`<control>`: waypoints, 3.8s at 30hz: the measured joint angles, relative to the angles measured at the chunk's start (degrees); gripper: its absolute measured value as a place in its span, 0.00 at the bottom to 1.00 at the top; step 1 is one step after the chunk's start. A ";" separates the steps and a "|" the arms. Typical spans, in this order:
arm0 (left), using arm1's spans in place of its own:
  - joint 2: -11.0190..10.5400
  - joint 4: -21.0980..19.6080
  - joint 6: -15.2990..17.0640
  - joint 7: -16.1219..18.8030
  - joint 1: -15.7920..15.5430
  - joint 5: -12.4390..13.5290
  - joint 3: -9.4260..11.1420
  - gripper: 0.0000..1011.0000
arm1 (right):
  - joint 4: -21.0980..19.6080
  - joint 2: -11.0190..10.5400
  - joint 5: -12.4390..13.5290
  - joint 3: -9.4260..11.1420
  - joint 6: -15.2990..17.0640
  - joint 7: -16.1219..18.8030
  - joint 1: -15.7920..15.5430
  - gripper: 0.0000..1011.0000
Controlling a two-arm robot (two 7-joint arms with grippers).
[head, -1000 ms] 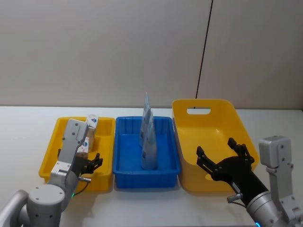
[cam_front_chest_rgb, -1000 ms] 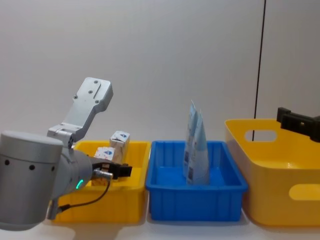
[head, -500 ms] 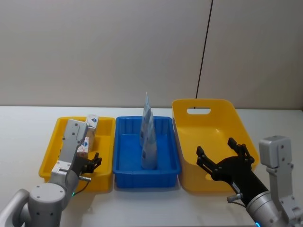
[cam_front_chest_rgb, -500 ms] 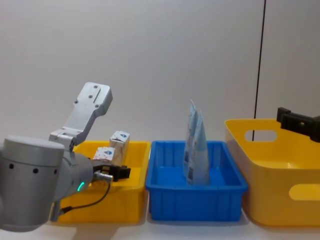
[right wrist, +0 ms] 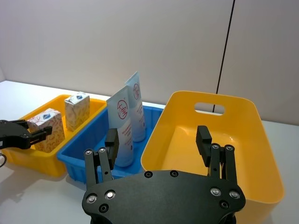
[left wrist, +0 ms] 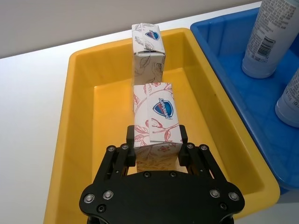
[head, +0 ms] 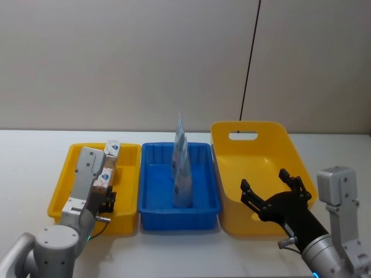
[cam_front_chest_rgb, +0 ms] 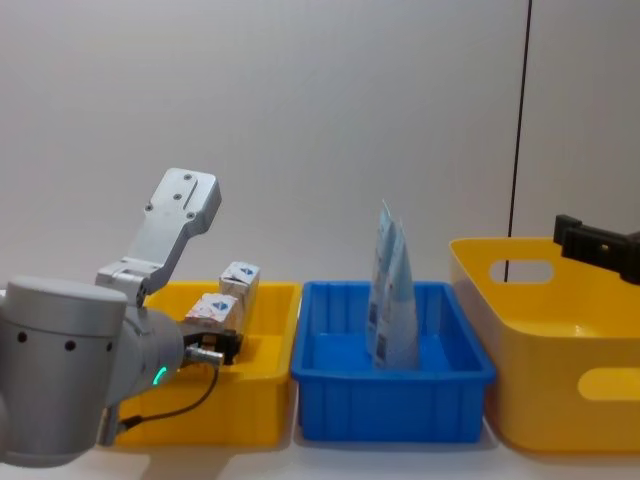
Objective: Bimanual collaborative sorting of washing and personal care products
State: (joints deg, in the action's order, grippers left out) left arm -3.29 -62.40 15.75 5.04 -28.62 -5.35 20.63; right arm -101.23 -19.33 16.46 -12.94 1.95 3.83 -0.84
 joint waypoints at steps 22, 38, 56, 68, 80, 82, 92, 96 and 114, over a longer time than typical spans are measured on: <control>-0.86 -4.32 0.91 0.75 1.60 2.05 -0.50 0.42 | 0.00 0.00 0.00 0.00 0.00 0.00 0.00 0.99; -7.06 -17.44 3.11 -4.92 3.85 4.07 0.73 0.42 | 0.00 0.00 0.00 0.00 0.00 0.00 0.00 0.99; -14.27 -27.51 3.11 -18.53 4.81 0.82 0.86 0.42 | 0.00 0.00 0.00 0.00 0.00 0.00 0.00 0.99; -18.79 -31.62 2.29 -28.79 4.48 -3.26 1.06 0.42 | 0.00 0.00 0.00 0.00 0.00 0.00 0.00 0.99; -21.89 -32.88 0.47 -37.85 3.10 -7.07 2.39 0.42 | 0.00 0.00 0.00 0.00 0.00 0.00 0.00 0.99; -22.33 -32.89 -0.02 -39.80 2.76 -7.84 2.76 0.42 | 0.00 0.00 0.00 0.00 0.00 0.00 0.00 0.99; -23.98 -31.84 -2.18 -48.13 1.05 -11.00 5.19 0.42 | 0.00 0.00 0.00 0.00 0.00 0.00 0.00 0.99; -24.36 -31.15 -3.01 -50.93 0.54 -11.97 6.17 0.42 | 0.00 0.00 0.00 0.00 0.00 0.00 0.00 0.99; -25.82 -29.04 -5.15 -55.62 0.56 -14.17 8.45 0.42 | 0.00 0.00 0.00 0.00 0.00 0.00 0.00 0.99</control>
State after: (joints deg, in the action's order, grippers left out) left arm -29.12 -91.44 10.60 -50.57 -28.06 -19.52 29.08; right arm -101.23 -19.33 16.46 -12.94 1.95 3.82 -0.84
